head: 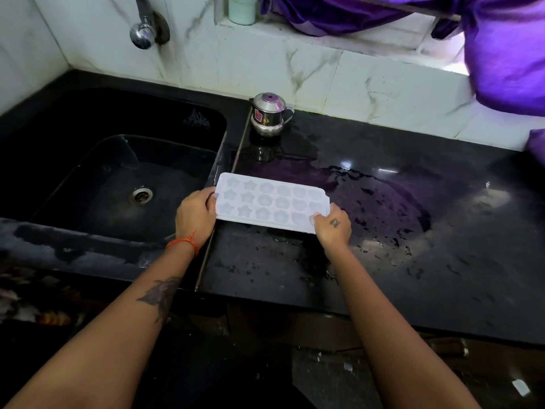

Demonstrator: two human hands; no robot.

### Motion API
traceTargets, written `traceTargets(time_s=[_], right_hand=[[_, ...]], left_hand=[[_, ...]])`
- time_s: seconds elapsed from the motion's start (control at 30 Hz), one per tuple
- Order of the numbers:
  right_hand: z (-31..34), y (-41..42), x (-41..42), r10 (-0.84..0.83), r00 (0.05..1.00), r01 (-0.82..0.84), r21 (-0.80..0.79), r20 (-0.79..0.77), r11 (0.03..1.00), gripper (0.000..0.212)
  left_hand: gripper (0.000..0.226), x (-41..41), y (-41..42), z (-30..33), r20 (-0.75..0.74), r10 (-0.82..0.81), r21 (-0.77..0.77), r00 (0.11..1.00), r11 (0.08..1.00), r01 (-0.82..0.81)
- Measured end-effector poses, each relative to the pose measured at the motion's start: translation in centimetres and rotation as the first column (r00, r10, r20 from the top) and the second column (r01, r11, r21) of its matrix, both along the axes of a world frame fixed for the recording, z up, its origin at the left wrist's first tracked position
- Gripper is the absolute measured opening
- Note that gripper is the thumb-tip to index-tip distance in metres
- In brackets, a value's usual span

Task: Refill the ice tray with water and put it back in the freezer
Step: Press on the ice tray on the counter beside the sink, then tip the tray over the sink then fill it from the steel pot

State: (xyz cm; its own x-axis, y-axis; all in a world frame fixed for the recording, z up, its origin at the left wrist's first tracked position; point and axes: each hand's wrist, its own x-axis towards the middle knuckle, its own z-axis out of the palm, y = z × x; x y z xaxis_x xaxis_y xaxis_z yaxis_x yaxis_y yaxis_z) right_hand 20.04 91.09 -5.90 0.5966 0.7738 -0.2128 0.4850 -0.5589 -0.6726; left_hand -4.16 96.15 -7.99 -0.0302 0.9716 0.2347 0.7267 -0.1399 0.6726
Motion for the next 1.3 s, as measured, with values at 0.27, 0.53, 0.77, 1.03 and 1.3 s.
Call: traceTargets(time_s=[0.27, 0.53, 0.77, 1.03, 1.3], right_hand=[[1.4, 0.5, -1.0, -0.036, 0.996, 0.038, 0.03, -0.08, 0.999, 0.028], [2.4, 3.3, -4.7, -0.005, 0.995, 0.011, 0.066, -0.096, 0.998, 0.024], [3.6, 7.7, -10.2, -0.004, 0.992, 0.02, 0.123, -0.129, 0.992, 0.028], [4.3, 12.9, -16.2, 0.015, 0.993, 0.002, 0.146, -0.12, 0.989, 0.034], [4.6, 15.5, -20.0, 0.074, 0.994, -0.057, 0.206, -0.076, 0.977, 0.034]], left_hand=[[0.027, -0.8, 0.7, 1.5, 0.114, 0.117, -0.178, 0.987, 0.979, -0.096], [0.023, -5.0, 2.7, 1.4, 0.196, 0.191, -0.243, 0.962, 0.96, -0.141], [0.024, -10.1, 6.9, 2.0, 0.187, 0.227, -0.28, 0.956, 0.945, -0.17], [0.023, -15.8, 12.1, 2.2, 0.134, 0.256, -0.308, 0.957, 0.929, -0.205], [0.025, -19.5, 15.3, 0.8, 0.125, 0.265, -0.374, 0.956, 0.905, -0.202]])
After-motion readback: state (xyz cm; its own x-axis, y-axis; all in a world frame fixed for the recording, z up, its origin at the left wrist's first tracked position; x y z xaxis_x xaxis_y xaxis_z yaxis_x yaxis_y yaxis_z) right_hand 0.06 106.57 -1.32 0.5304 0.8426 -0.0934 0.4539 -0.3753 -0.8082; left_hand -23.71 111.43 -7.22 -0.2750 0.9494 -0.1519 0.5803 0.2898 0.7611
